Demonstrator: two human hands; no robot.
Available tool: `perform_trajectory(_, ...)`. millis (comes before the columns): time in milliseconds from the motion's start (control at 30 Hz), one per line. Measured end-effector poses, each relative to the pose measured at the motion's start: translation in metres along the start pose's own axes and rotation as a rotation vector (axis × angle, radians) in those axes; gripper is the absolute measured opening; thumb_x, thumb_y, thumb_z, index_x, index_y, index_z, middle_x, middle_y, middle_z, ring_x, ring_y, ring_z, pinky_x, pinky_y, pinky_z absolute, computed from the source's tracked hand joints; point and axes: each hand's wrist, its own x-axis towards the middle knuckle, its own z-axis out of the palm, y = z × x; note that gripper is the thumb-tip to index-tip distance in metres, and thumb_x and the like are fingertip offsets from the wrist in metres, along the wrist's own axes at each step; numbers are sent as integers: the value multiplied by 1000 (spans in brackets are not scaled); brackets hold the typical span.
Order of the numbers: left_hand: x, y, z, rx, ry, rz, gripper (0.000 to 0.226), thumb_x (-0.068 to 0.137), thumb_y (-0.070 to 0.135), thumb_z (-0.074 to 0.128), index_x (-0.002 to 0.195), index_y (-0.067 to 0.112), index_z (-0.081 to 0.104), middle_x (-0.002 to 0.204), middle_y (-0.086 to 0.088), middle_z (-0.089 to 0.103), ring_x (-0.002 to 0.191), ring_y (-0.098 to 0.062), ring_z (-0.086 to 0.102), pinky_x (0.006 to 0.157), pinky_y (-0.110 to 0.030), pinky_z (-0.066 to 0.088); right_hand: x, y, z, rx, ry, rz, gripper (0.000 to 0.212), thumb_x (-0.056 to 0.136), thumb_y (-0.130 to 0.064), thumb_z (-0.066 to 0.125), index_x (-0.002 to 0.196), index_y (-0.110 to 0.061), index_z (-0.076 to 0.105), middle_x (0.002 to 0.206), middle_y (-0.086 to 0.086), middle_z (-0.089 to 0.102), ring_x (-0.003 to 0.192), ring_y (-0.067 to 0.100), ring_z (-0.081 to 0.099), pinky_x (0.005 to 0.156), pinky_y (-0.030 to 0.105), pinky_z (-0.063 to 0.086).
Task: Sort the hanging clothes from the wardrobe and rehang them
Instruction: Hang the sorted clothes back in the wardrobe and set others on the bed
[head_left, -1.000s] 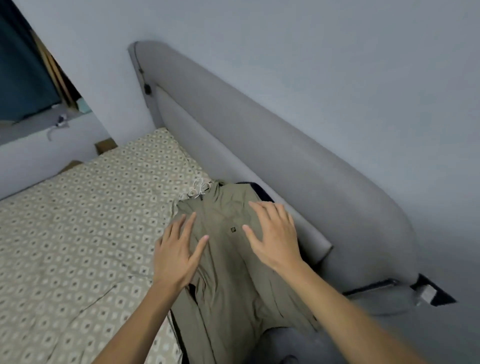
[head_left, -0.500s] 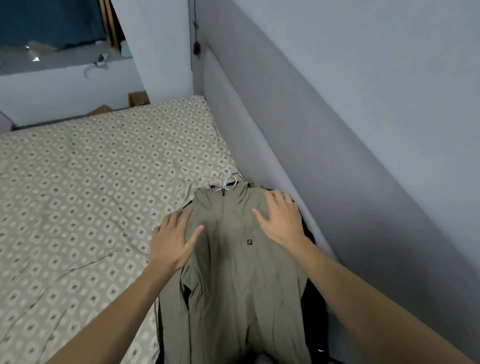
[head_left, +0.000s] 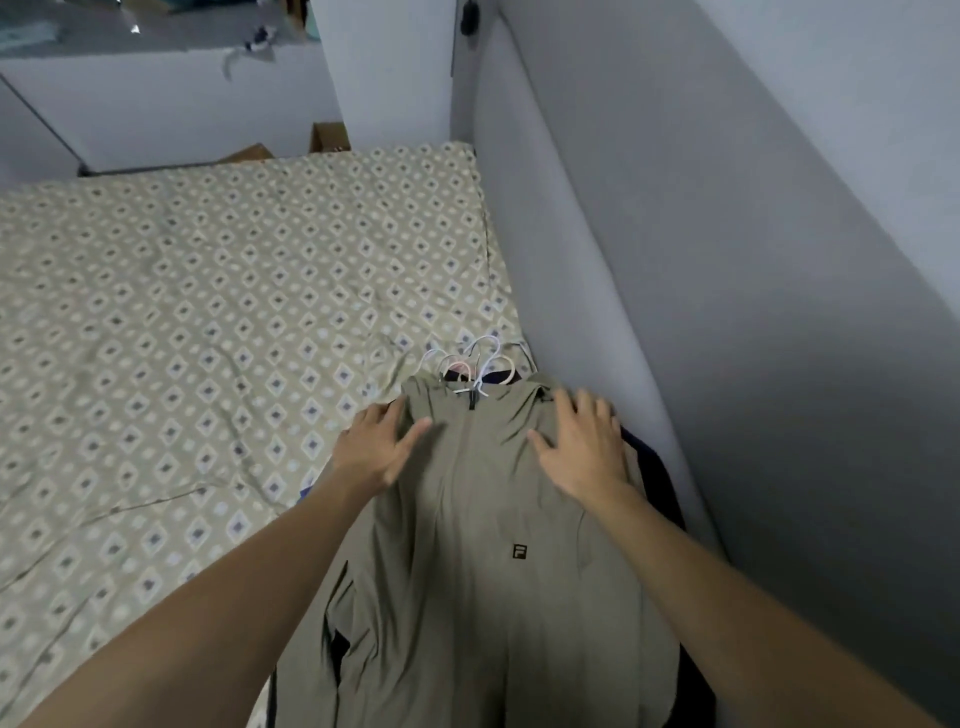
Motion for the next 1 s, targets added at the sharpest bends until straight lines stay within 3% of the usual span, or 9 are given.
perform_trajectory(133, 17, -10, 5, -59, -50, -33, 113, 73, 100, -1, 144, 26, 46, 134, -9, 49, 130, -34, 49, 103, -49, 45, 4, -4, 12, -31, 23, -35, 53, 97, -56, 55, 134, -19, 52, 131, 11, 55, 118, 36, 49, 100, 49, 40)
perform_trajectory(233, 24, -15, 3, -30, 3, -9, 110, 73, 100, 0, 133, 26, 54, 122, -4, 48, 124, -29, 47, 100, -50, 46, 5, -8, 16, -49, 15, -34, 51, 97, -57, 53, 131, -20, 52, 135, 10, 58, 119, 35, 49, 99, 48, 41)
perform_trajectory(400, 27, -19, -1, -119, -102, 19, 102, 77, 98, 12, 151, 35, 43, 135, 0, 50, 133, -25, 44, 108, -50, 41, 10, -19, 16, -49, -44, 26, 55, 95, -61, 55, 128, -18, 47, 138, 12, 57, 121, 36, 52, 98, 48, 40)
perform_trajectory(500, 26, -22, -3, -150, -109, 5, 105, 75, 100, 13, 151, 34, 42, 131, 0, 49, 132, -24, 43, 110, -50, 40, 14, -16, 15, 25, -111, 18, 52, 97, -59, 56, 126, -18, 41, 139, 13, 54, 118, 36, 60, 94, 46, 47)
perform_trajectory(633, 16, -22, -10, -192, -85, 17, 95, 78, 95, 18, 135, 28, 53, 123, 1, 53, 123, -23, 46, 105, -49, 41, 9, -9, 4, 169, -155, 56, 50, 96, -63, 56, 122, -23, 45, 132, 7, 64, 116, 35, 61, 96, 46, 49)
perform_trajectory(733, 1, -19, -27, -302, -27, 38, 69, 86, 89, 31, 103, 26, 54, 100, 1, 62, 99, -24, 57, 90, -45, 47, 0, -6, -18, 255, -104, 110, 48, 92, -70, 56, 117, -30, 50, 127, 1, 68, 116, 34, 61, 101, 45, 45)
perform_trajectory(800, -11, -16, -45, -391, -13, 50, 55, 94, 79, 42, 92, 25, 49, 86, -2, 63, 85, -24, 61, 78, -42, 45, -9, -5, -41, 263, -76, 112, 45, 91, -73, 56, 111, -33, 49, 122, 0, 69, 113, 33, 63, 97, 43, 46)
perform_trajectory(900, -37, -16, -85, -408, 41, 107, 50, 97, 75, 43, 89, 27, 49, 80, 0, 63, 79, -20, 61, 70, -39, 42, -30, -12, -87, 300, -56, 102, 46, 91, -72, 56, 112, -33, 45, 115, 3, 67, 108, 34, 63, 88, 41, 50)
perform_trajectory(1000, -79, -17, -129, -433, 116, 143, 51, 95, 78, 42, 93, 28, 49, 76, 1, 65, 75, -18, 61, 72, -41, 45, -57, -29, -133, 348, -42, 26, 48, 92, -71, 57, 121, -35, 43, 101, 1, 60, 106, 32, 63, 85, 40, 52)
